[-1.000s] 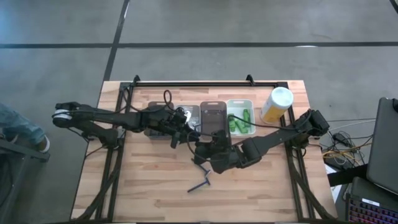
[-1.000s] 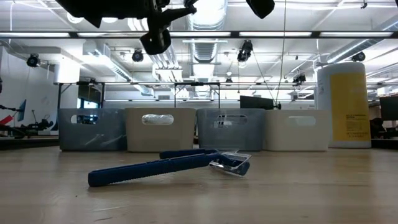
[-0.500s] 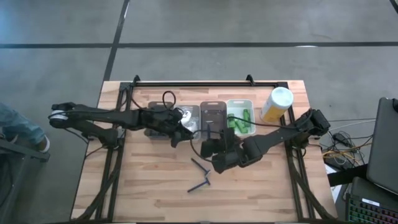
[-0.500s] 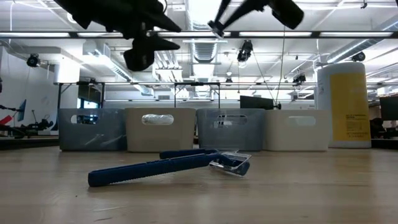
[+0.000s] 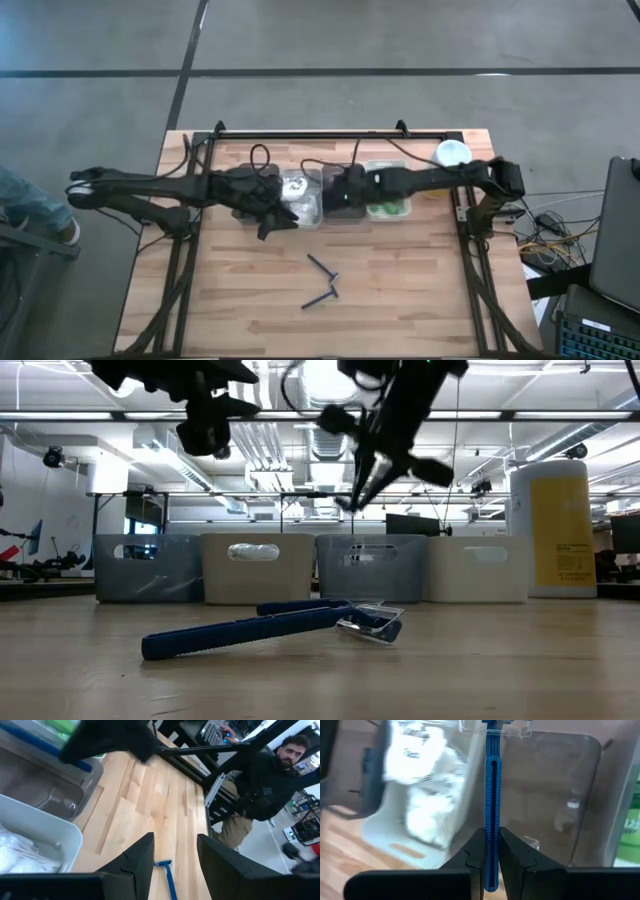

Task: Pick & Place Travel size toiletries
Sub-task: Put the blue razor into the right black bin

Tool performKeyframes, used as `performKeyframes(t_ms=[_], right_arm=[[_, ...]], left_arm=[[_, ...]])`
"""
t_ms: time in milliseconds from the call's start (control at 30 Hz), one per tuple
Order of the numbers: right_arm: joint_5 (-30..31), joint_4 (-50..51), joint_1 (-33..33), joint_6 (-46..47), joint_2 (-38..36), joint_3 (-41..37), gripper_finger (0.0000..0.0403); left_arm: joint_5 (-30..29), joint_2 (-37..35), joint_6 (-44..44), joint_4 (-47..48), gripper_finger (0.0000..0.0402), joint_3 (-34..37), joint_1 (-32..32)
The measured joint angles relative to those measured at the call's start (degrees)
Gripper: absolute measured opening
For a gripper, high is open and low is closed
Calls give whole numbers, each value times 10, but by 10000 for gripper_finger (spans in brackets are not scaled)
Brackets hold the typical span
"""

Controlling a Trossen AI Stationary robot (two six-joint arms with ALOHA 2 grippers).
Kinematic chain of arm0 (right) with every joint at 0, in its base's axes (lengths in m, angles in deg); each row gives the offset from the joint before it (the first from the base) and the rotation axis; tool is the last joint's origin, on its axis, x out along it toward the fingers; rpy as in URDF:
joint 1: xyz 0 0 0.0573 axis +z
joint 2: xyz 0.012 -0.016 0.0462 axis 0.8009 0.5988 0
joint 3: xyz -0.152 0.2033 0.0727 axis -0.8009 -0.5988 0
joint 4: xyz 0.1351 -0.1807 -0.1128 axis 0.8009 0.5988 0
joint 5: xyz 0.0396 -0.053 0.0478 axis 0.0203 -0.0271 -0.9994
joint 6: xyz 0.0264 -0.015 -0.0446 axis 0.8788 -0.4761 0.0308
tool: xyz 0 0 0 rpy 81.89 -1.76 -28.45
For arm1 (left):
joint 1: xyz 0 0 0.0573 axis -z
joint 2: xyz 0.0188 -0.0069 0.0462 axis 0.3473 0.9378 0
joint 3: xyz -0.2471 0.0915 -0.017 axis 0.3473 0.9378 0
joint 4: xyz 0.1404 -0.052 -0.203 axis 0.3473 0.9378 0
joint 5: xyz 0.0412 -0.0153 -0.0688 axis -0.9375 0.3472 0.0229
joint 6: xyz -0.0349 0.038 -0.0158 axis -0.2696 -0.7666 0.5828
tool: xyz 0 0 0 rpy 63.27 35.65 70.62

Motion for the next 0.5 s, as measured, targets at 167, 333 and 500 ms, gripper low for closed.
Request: performKeyframes(t_ms=[167, 333, 500], right_arm=[[-100, -44, -60, -14, 0, -54, 30], [-132, -93, -78, 15, 0, -103, 51], [-130, -115, -78, 37, 0, -118, 94]], left_arm=[[0, -29, 3, 27, 154, 0, 2], [-13, -52, -3, 31, 154, 0, 2], [-35, -58, -15, 33, 154, 0, 1]])
